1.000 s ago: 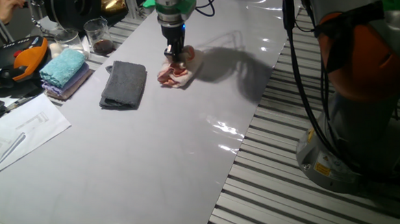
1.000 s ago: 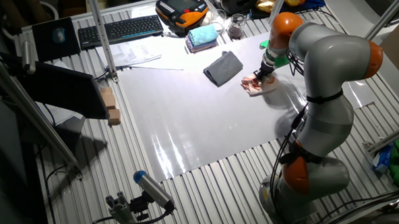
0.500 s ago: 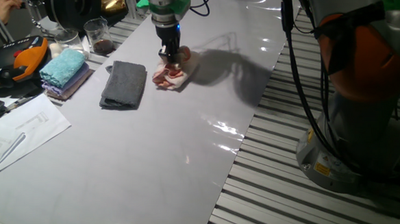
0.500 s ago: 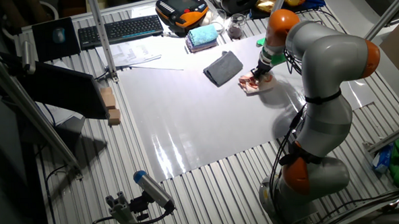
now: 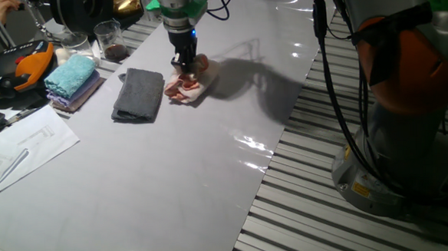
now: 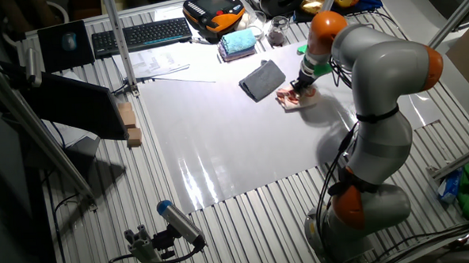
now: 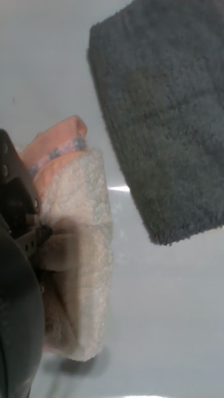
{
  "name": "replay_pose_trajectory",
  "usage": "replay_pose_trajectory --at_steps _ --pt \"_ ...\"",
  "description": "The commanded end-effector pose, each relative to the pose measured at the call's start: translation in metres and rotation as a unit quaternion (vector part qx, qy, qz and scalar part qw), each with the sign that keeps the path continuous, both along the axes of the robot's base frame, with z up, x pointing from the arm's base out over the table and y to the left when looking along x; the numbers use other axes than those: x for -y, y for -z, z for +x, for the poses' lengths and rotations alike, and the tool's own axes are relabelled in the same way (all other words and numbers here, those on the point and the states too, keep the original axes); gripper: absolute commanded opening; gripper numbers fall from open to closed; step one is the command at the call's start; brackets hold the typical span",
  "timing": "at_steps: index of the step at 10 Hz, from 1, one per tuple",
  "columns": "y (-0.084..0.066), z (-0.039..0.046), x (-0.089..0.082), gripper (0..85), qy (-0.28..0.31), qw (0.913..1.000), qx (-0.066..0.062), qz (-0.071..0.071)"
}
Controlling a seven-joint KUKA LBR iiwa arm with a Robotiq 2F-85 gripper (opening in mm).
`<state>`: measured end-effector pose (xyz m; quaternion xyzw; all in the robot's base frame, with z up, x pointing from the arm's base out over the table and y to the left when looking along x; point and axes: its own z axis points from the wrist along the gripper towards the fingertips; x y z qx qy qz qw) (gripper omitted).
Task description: Clean the table with a cloth
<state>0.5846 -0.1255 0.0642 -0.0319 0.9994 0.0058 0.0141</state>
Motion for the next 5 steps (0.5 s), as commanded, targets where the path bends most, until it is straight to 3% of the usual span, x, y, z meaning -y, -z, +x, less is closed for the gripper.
replay_pose_trajectory --at_steps 1,5 --pt "-0.0012 0.0012 -0.0025 0.0 0.001 1.0 0.0 0.0" --pt "0.0059 0.008 -0.0101 0.0 -0.003 0.9999 0.009 0.004"
